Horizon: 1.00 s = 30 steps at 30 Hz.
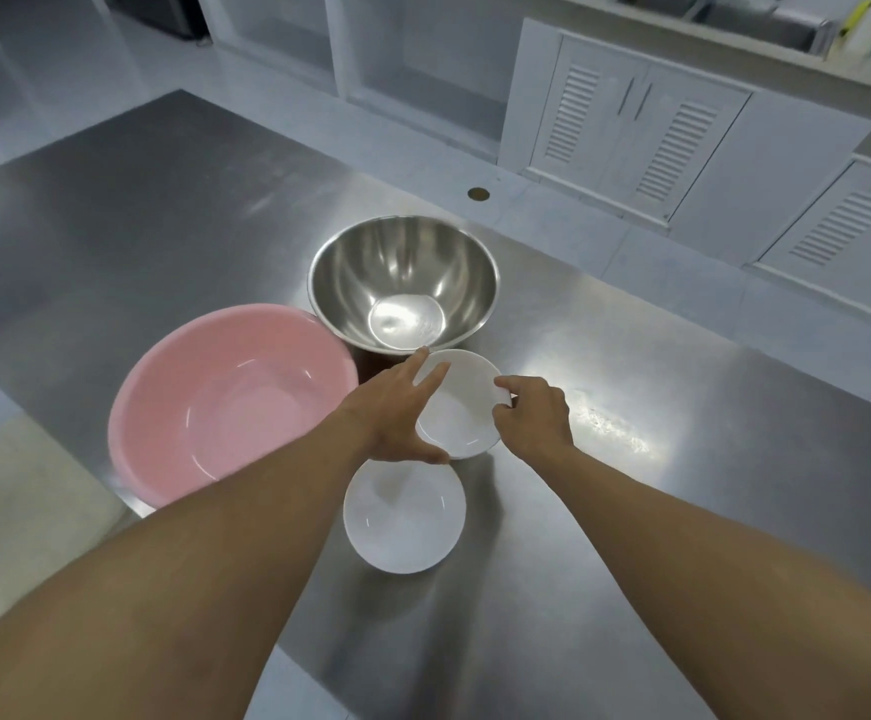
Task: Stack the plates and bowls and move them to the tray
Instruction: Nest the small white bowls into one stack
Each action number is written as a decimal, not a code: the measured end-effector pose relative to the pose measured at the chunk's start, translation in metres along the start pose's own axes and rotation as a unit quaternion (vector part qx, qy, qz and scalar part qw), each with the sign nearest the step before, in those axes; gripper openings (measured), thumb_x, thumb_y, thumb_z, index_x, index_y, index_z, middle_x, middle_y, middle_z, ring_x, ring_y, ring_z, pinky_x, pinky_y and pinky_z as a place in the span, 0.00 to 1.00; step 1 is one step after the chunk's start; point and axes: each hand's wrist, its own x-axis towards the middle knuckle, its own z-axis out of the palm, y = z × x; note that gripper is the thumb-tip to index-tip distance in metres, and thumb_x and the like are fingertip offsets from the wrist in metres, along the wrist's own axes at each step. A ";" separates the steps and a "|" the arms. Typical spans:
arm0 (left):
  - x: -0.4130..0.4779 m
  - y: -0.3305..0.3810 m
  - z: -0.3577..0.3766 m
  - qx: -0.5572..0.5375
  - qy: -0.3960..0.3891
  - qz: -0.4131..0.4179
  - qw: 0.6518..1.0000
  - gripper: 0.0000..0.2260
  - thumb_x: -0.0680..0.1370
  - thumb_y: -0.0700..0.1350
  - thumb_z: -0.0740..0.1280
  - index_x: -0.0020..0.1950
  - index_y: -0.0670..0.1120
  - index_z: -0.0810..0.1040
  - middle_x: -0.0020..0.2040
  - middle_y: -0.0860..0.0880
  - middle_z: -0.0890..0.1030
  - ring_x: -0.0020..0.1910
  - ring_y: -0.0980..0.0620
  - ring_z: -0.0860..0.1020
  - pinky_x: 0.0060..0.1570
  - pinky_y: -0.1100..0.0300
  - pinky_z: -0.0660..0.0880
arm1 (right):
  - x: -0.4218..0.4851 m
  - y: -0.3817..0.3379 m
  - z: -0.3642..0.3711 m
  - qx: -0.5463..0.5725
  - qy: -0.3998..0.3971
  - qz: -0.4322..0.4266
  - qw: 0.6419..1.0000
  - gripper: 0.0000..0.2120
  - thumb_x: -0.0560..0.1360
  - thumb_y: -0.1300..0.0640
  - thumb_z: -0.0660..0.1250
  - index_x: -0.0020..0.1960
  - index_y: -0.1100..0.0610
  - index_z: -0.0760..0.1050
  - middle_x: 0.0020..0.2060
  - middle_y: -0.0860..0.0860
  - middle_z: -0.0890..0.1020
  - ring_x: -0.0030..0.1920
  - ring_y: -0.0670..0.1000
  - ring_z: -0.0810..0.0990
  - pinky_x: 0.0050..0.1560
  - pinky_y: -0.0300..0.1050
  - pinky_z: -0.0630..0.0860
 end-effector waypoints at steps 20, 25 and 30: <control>0.006 0.008 -0.011 -0.075 -0.005 0.072 0.995 0.55 0.66 0.67 0.74 0.81 0.52 0.45 0.80 0.54 0.46 0.76 0.48 0.63 0.69 0.50 0.70 | -0.001 0.010 -0.019 0.022 0.034 0.043 0.998 0.24 0.71 0.59 0.65 0.66 0.50 0.79 0.63 0.53 0.79 0.52 0.62 0.83 0.54 0.56 0.82; -0.007 0.013 -0.029 -0.095 0.018 0.070 0.993 0.58 0.62 0.72 0.72 0.80 0.55 0.43 0.80 0.57 0.46 0.77 0.49 0.62 0.69 0.48 0.70 | -0.011 -0.004 -0.033 0.026 0.053 -0.024 0.998 0.20 0.70 0.58 0.63 0.58 0.48 0.83 0.56 0.50 0.83 0.49 0.55 0.83 0.46 0.54 0.84; -0.037 0.003 -0.040 -0.090 0.010 0.046 0.995 0.62 0.57 0.79 0.69 0.80 0.59 0.39 0.80 0.60 0.43 0.79 0.53 0.56 0.72 0.47 0.67 | -0.025 -0.021 -0.031 0.043 0.023 -0.073 0.996 0.15 0.70 0.57 0.66 0.53 0.48 0.85 0.48 0.51 0.82 0.41 0.53 0.84 0.29 0.47 0.83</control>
